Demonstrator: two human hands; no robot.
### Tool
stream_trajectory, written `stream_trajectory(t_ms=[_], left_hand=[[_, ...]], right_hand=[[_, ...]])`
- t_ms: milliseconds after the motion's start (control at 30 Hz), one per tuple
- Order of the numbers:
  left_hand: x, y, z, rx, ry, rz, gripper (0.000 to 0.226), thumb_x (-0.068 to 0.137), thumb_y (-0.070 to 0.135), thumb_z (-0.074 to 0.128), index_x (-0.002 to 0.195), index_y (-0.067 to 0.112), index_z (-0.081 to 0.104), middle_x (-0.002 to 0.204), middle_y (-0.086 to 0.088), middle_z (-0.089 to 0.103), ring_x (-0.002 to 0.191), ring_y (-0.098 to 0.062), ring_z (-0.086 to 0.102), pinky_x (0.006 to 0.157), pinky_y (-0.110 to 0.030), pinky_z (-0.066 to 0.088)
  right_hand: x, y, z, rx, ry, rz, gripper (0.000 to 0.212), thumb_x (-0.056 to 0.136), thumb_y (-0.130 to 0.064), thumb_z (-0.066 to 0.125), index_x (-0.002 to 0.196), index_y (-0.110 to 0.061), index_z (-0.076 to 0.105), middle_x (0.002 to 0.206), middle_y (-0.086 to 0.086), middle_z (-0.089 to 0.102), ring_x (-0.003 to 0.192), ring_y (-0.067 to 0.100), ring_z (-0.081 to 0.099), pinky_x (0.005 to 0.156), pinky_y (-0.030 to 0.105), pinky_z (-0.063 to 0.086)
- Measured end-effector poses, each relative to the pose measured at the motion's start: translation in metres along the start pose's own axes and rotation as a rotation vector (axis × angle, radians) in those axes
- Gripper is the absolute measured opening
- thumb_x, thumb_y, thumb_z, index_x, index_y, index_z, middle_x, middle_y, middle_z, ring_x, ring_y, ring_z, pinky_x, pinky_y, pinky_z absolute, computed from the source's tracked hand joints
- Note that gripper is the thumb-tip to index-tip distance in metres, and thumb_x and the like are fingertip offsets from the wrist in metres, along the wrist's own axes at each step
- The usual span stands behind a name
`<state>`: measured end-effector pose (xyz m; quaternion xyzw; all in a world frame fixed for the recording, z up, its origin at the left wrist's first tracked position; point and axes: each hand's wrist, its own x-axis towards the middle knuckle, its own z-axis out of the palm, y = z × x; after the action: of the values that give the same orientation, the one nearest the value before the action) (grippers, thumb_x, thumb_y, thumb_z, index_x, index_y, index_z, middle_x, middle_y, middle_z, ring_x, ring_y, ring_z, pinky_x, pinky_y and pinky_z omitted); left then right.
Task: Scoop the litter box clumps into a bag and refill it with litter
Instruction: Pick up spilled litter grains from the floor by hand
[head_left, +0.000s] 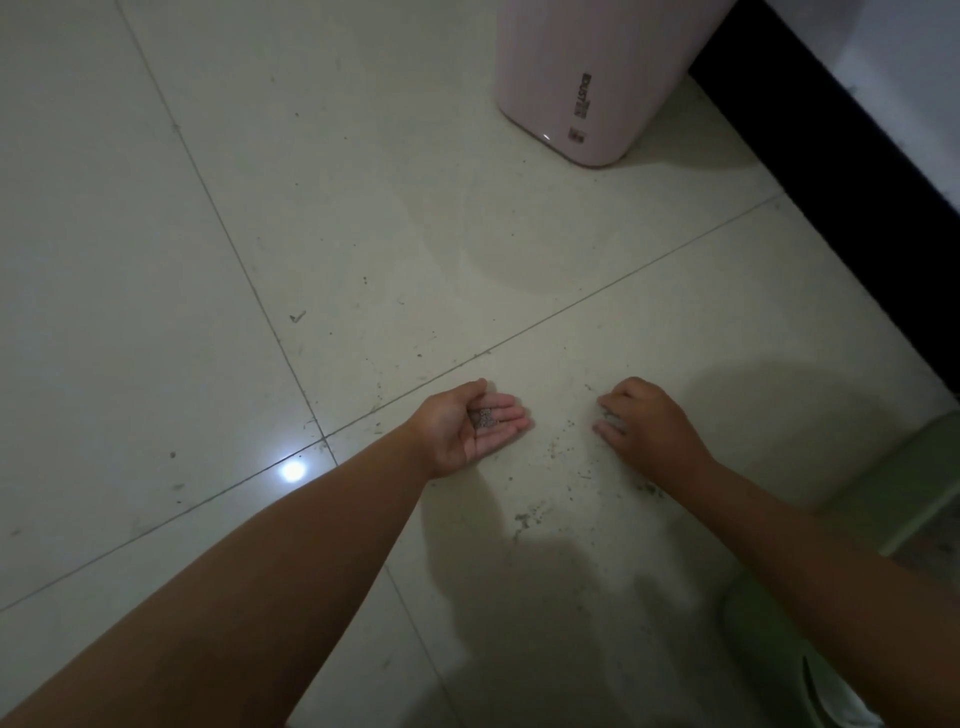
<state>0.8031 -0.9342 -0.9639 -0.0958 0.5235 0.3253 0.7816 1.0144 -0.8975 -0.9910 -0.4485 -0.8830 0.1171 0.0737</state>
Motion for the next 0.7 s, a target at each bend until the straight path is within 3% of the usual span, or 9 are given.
stream_trajectory(t_ms=[100,267,333,400,467,500,633,700], left_hand=[[0.0000,-0.0004,-0.0002,0.009,-0.003,0.003,0.043,0.102,0.023,0.030,0.086,-0.009,0.055,0.088,-0.020,0.059,0.128,-0.036,0.044,0.100,-0.037,0.036],[0.0015,-0.0006,-0.0015,-0.021,-0.011,0.002,0.044,0.102,0.023,0.030,0.086,-0.010,0.055,0.094,-0.023,0.060,0.128,-0.037,0.044,0.092,-0.031,0.045],[0.0027,-0.0003,-0.0020,-0.022,-0.018,0.006,0.044,0.102,0.023,0.030,0.086,-0.010,0.055,0.101,-0.024,0.061,0.128,-0.037,0.043,0.096,-0.032,0.043],[0.0029,-0.0005,-0.0034,-0.021,-0.015,0.005,0.044,0.102,0.023,0.031,0.085,-0.009,0.056,0.084,-0.022,0.066,0.127,-0.037,0.045,0.089,-0.031,0.050],[0.0047,-0.0006,-0.0039,-0.015,-0.015,0.019,0.044,0.102,0.023,0.031,0.084,-0.008,0.057,0.065,-0.018,0.069,0.118,-0.035,0.050,0.074,-0.028,0.056],[0.0051,-0.0008,-0.0042,-0.013,-0.013,0.023,0.044,0.102,0.023,0.031,0.083,-0.008,0.057,0.060,-0.017,0.069,0.111,-0.034,0.053,0.075,-0.029,0.054],[0.0030,-0.0008,-0.0048,0.015,0.003,0.028,0.044,0.102,0.024,0.030,0.082,-0.006,0.056,0.057,-0.015,0.069,0.061,-0.025,0.071,0.063,-0.024,0.057],[0.0022,-0.0014,-0.0038,0.031,0.015,0.035,0.044,0.102,0.024,0.030,0.082,-0.005,0.056,0.056,-0.014,0.068,0.066,-0.027,0.070,0.083,-0.027,0.053]], right_hand=[[0.0012,0.0007,0.0010,-0.062,0.028,-0.101,0.006,0.050,0.002,0.070,0.051,-0.001,0.065,0.052,0.012,0.061,0.044,0.027,0.060,0.044,0.017,0.048],[0.0003,0.0054,0.0042,-0.170,-0.065,-0.136,0.036,0.027,0.014,0.083,0.055,0.000,0.067,0.055,0.012,0.064,0.047,0.027,0.063,0.042,0.017,0.047],[0.0002,0.0058,0.0031,-0.181,-0.058,-0.170,0.029,0.034,0.017,0.072,0.057,0.000,0.067,0.057,0.013,0.066,0.048,0.027,0.064,0.041,0.019,0.049],[0.0010,0.0023,0.0014,-0.187,-0.060,-0.177,0.021,0.041,0.009,0.057,0.056,-0.002,0.066,0.057,0.012,0.065,0.048,0.026,0.064,0.041,0.018,0.048],[0.0018,0.0007,0.0016,-0.156,-0.053,-0.131,0.019,0.051,0.005,0.048,0.055,-0.003,0.065,0.056,0.010,0.063,0.047,0.025,0.062,0.043,0.015,0.046],[0.0022,0.0015,0.0023,-0.130,-0.035,-0.113,0.019,0.055,0.004,0.048,0.056,-0.002,0.065,0.055,0.011,0.063,0.047,0.025,0.062,0.044,0.015,0.046],[0.0004,0.0071,-0.0022,-0.085,-0.061,-0.126,0.020,0.048,0.016,0.072,0.063,0.004,0.069,0.061,0.017,0.066,0.052,0.031,0.065,0.049,0.029,0.055],[-0.0016,0.0066,-0.0042,-0.118,-0.122,-0.108,0.031,0.035,0.019,0.080,0.062,0.004,0.070,0.060,0.017,0.067,0.052,0.031,0.065,0.047,0.029,0.054]])
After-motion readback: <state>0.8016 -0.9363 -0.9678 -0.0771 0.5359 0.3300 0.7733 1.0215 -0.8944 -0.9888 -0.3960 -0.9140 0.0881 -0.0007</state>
